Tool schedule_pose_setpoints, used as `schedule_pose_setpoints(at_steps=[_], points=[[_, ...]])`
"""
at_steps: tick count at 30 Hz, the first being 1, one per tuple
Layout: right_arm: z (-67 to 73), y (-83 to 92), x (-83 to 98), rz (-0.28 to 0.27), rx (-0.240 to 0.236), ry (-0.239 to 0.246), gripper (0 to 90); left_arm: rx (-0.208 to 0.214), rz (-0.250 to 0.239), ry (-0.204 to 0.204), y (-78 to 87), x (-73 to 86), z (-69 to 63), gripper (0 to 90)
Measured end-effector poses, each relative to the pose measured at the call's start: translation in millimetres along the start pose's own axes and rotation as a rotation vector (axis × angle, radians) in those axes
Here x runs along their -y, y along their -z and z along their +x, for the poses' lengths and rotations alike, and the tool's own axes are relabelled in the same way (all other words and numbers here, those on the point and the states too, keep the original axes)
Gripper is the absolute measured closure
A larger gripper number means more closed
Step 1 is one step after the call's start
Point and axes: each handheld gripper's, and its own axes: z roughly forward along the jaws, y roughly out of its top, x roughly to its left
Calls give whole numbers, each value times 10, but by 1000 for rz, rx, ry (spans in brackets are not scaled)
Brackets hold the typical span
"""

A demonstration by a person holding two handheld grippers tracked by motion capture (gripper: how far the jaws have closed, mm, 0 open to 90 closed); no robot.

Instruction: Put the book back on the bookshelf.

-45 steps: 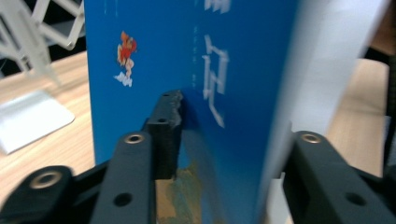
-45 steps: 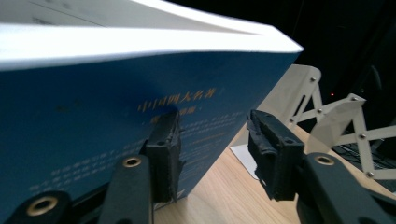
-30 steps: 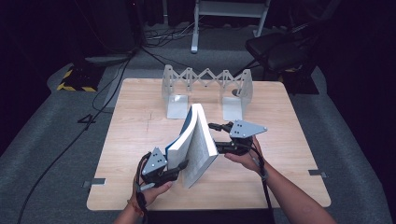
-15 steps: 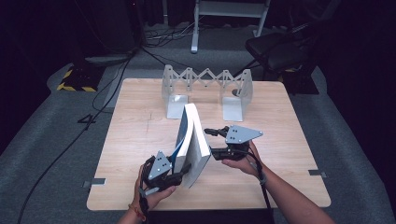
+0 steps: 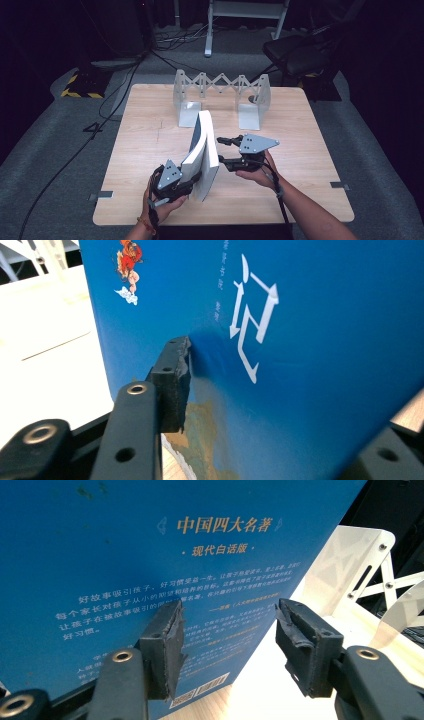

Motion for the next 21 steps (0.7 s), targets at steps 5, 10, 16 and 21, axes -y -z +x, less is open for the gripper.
schedule_pose_setpoints(at_steps=[5,10,16,21], points=[[-47,62,26,-1,-1,-8,447,69,-20,6,-24,-13,104,697],[-94,171,87,3,12,-17,443,133,-30,-2,-148,-70,109,704],[-184,390,151,3,43,-19,418,212,-47,-29,-388,-155,76,712],[-265,604,205,10,86,-23,415,284,-54,-24,-653,-261,16,720]])
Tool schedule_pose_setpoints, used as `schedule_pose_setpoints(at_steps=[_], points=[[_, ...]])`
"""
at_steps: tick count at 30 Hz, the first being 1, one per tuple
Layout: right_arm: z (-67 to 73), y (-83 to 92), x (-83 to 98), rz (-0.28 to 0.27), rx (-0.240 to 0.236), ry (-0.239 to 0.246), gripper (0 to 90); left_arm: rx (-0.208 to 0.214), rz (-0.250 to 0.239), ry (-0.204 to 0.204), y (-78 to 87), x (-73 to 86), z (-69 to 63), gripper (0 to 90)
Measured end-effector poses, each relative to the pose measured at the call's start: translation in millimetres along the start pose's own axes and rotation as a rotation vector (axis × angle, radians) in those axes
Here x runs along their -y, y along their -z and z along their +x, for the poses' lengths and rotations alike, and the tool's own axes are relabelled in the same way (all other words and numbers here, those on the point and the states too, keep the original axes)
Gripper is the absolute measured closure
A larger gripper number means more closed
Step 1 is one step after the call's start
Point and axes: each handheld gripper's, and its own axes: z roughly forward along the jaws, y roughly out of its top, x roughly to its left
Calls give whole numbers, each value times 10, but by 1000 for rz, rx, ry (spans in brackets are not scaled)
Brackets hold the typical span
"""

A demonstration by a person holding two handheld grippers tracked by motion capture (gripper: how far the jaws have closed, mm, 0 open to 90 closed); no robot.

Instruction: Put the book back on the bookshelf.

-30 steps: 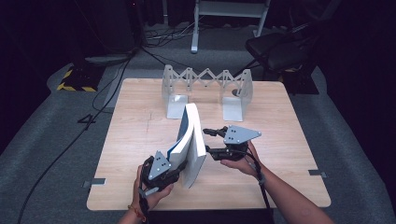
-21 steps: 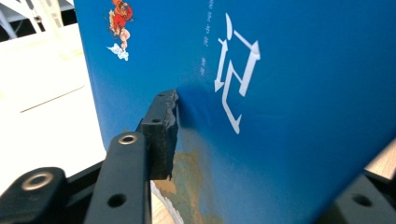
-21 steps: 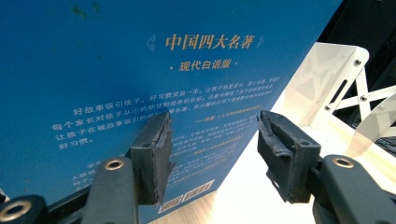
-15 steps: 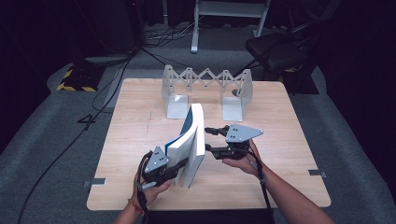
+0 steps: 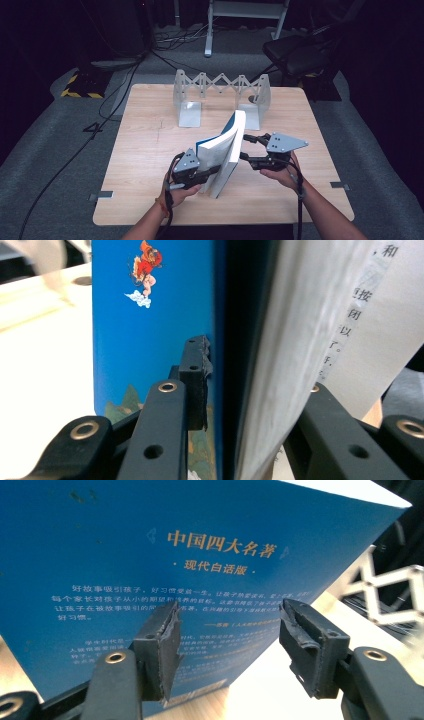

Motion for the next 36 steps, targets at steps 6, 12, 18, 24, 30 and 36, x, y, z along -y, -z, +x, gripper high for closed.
schedule_pose_setpoints(at_steps=[6,12,18,24,30,36], points=[[-99,241,84,-7,44,-34,418,53,-11,-2,-237,-65,3,720],[-47,299,73,-30,52,-34,433,46,-7,-17,-233,-71,7,694],[18,271,71,-49,26,-32,439,23,22,-28,-129,-85,-23,591],[95,230,54,-45,1,-16,435,-34,87,-90,-7,-96,-146,408],[171,182,23,-38,-10,3,437,-121,120,-101,86,-41,-372,304],[212,122,12,-39,-21,11,436,-113,169,-114,68,24,-567,214]])
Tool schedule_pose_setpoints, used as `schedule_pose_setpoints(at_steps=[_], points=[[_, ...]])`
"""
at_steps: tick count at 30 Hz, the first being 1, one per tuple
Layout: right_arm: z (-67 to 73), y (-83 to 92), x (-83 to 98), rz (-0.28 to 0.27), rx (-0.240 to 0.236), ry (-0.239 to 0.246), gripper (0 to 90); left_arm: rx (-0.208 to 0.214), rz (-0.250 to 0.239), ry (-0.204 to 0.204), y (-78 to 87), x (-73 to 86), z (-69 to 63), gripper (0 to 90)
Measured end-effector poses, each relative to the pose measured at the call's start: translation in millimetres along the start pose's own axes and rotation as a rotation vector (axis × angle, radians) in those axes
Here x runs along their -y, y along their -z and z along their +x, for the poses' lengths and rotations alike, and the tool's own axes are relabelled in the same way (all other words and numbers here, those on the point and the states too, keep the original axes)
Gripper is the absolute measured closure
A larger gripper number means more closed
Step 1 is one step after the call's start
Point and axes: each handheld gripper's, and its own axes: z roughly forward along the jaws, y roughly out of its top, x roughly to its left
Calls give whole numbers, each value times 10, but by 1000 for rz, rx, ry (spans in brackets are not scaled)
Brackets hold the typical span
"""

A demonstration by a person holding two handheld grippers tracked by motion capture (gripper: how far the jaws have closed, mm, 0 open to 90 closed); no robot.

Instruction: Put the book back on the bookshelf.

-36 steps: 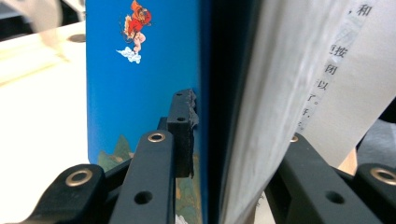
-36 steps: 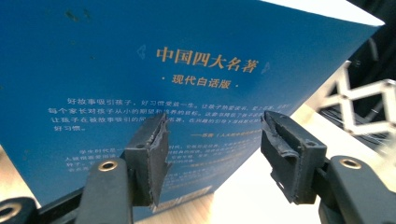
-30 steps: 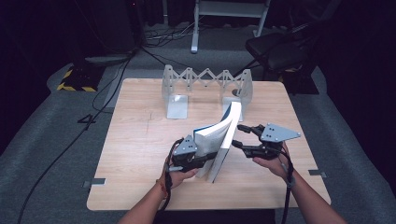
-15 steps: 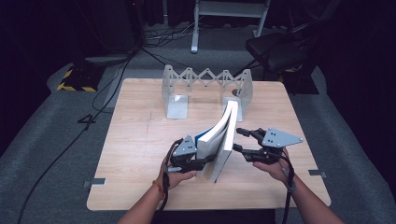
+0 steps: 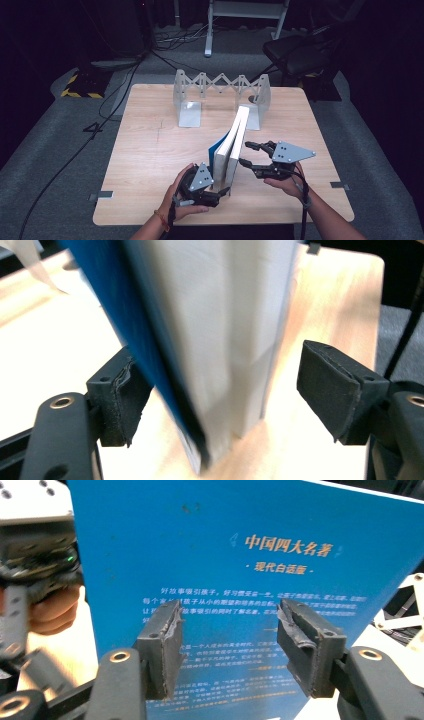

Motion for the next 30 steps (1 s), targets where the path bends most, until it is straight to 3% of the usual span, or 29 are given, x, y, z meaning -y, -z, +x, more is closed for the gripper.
schedule_pose_setpoints(at_steps=[2,4,5,6,7,8,10,15,17,19,21,23,30], points=[[8,-21,-1,0,-1,0,435,-10,1,4,-22,-5,-31,189],[35,-74,-5,9,3,11,446,-64,-5,19,-78,-40,-110,184],[39,-82,-7,9,1,12,446,-64,-5,19,-78,-40,-110,178],[40,-88,-8,9,2,12,444,-125,-1,41,-139,-73,-164,177],[40,-88,-8,9,2,12,444,-125,-1,41,-139,-73,-164,181],[36,-105,-6,5,-2,5,441,-171,1,62,-196,-99,-206,177],[33,-117,-6,5,0,5,440,-197,-18,103,-237,-109,-205,181],[17,-144,7,3,21,-5,440,-233,-57,146,-293,-116,-167,239],[-19,-162,23,1,28,-22,438,-271,-86,161,-328,-128,-154,274],[-27,-167,26,2,32,-22,440,-280,-107,167,-336,-121,-144,276],[-36,-165,27,5,43,-26,443,-295,-114,173,-344,-117,-136,363],[-50,-158,27,4,49,-24,445,-285,-123,191,-321,-110,-84,426],[-102,-130,54,10,62,-30,420,-257,-111,181,-271,-103,-24,530]])
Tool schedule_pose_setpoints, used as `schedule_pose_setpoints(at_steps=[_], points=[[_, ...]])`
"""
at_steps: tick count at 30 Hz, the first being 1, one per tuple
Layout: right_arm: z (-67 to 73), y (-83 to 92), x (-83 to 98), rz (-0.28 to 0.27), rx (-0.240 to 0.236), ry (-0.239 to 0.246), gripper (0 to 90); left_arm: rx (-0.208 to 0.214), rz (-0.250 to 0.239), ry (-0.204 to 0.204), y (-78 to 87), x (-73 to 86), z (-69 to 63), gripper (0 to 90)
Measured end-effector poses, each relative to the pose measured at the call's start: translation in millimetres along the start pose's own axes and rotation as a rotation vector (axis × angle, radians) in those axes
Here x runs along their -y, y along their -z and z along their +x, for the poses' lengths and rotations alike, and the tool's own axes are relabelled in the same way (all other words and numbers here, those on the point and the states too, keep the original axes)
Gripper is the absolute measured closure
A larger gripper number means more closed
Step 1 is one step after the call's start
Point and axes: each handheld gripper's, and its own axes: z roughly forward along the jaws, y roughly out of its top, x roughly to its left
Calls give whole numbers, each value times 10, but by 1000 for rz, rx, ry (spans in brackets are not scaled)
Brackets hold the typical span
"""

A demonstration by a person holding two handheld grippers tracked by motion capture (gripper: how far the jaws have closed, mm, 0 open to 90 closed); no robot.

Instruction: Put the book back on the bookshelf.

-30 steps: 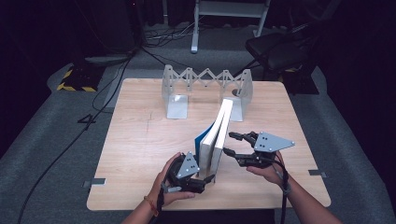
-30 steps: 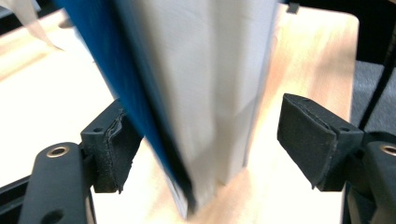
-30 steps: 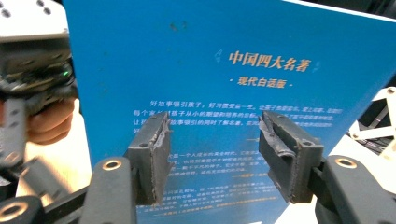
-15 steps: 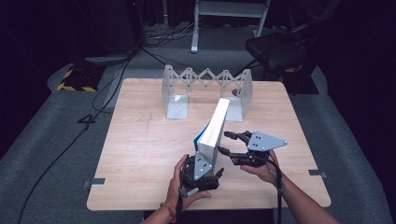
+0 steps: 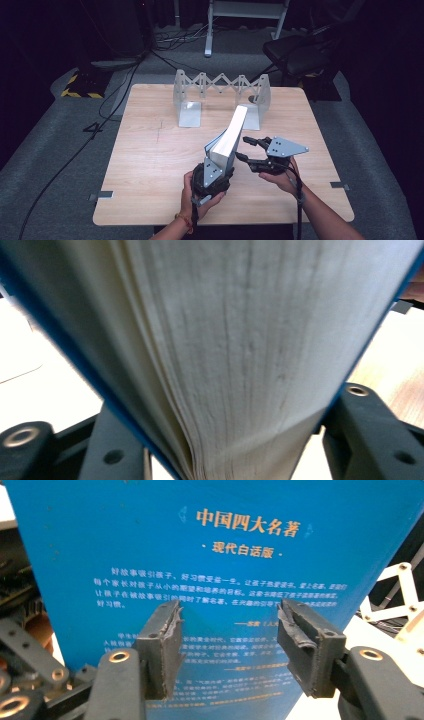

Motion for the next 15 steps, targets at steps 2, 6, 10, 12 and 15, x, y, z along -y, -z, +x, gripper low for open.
schedule_pose_setpoints(at_steps=[2,6,10,12,15], points=[[-40,37,11,4,4,0,408,12,7,-8,12,-5,40,540],[-156,102,87,21,15,-15,387,32,14,-25,35,-7,104,559],[-345,153,290,102,41,-27,363,77,12,-28,59,7,188,573],[-408,159,371,136,30,-34,361,109,18,-35,74,6,240,577],[-498,150,509,185,14,-55,359,137,29,-47,91,3,290,580]])
